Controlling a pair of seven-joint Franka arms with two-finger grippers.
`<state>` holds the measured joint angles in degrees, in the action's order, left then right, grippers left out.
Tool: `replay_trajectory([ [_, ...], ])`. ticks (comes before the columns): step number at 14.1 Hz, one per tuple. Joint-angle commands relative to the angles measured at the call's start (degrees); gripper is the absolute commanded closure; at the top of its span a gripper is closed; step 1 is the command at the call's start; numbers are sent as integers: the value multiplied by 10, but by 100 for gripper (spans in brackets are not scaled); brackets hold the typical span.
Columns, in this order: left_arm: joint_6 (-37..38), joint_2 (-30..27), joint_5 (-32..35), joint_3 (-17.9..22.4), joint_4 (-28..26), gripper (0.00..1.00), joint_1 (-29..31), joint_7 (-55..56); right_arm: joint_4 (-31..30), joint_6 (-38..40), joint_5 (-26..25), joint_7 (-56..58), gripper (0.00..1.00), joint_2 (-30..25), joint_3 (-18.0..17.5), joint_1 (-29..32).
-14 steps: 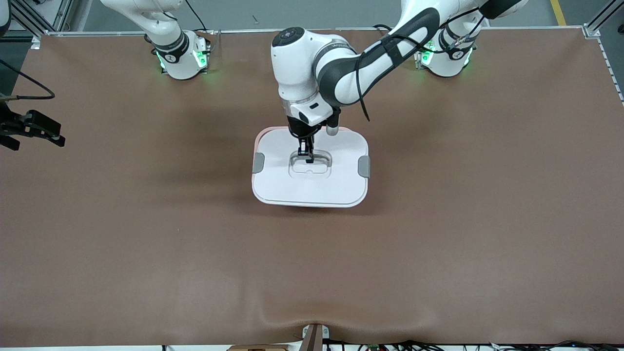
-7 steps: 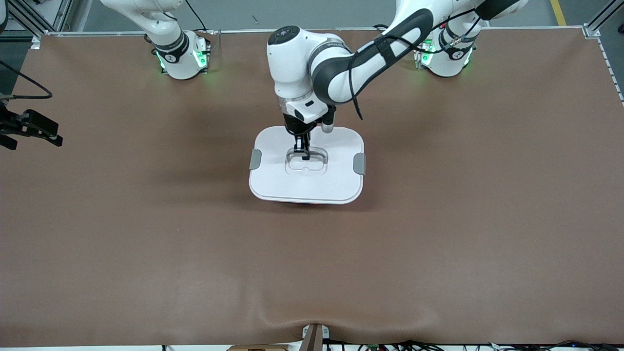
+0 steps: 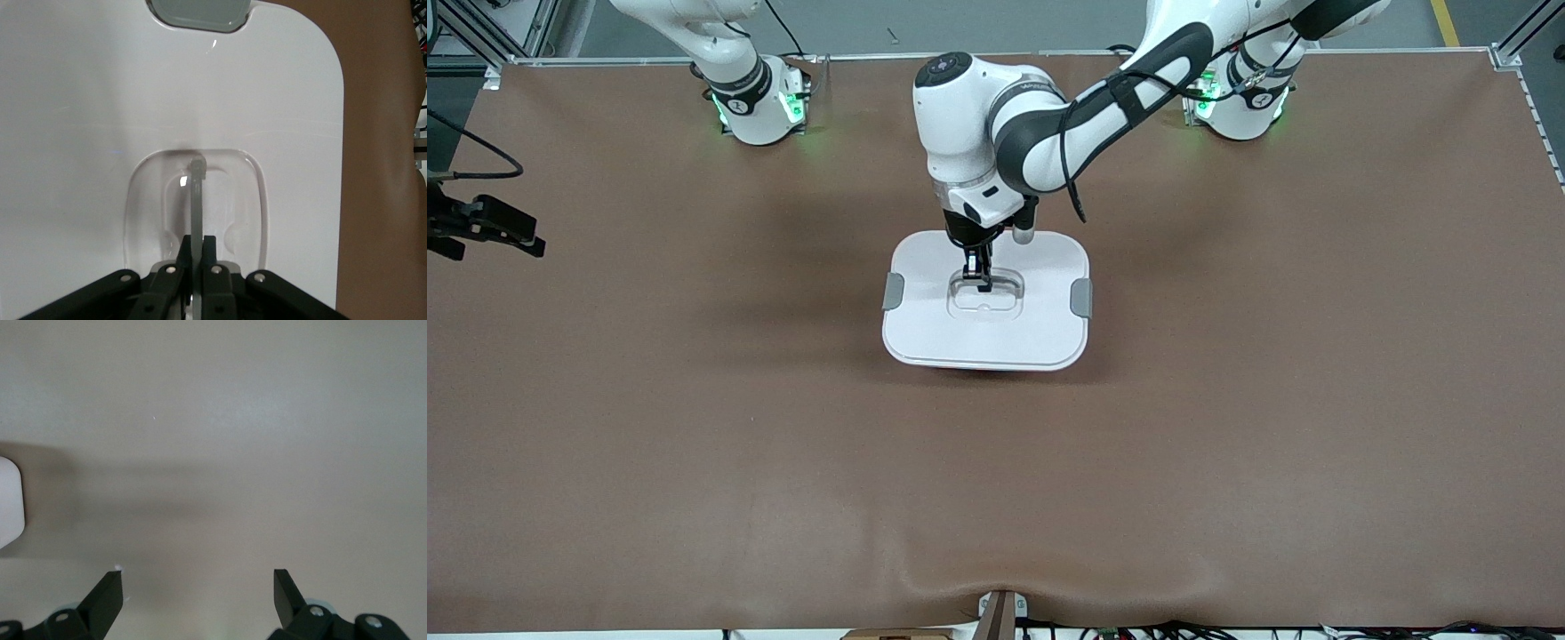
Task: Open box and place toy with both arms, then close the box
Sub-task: 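Press the lid down onto the box with the left gripper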
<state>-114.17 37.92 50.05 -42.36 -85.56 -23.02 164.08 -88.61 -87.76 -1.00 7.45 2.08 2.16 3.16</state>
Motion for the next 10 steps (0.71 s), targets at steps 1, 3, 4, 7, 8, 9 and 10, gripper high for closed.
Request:
replay_trajectory([
  [1,3,12,28,-1,0,100,-16,217,-6,4,21,-3,0,-5,1,5],
  [3,3,12,28,-1,0,100,-18,229,-7,-1,46,14,0,-4,2,17],
  [4,4,12,28,-1,-1,100,-19,230,-7,-1,57,21,0,-3,2,21],
  [7,7,12,27,-1,-5,100,-21,236,-7,1,52,26,0,-4,2,18],
  [8,7,12,26,-1,-10,100,-21,239,-7,1,50,26,0,-4,1,17],
  [9,7,11,26,-1,-16,100,-21,244,-6,2,50,26,0,-4,1,18],
  [10,7,10,26,-1,-24,100,-20,245,-6,2,50,26,0,-4,1,18],
])
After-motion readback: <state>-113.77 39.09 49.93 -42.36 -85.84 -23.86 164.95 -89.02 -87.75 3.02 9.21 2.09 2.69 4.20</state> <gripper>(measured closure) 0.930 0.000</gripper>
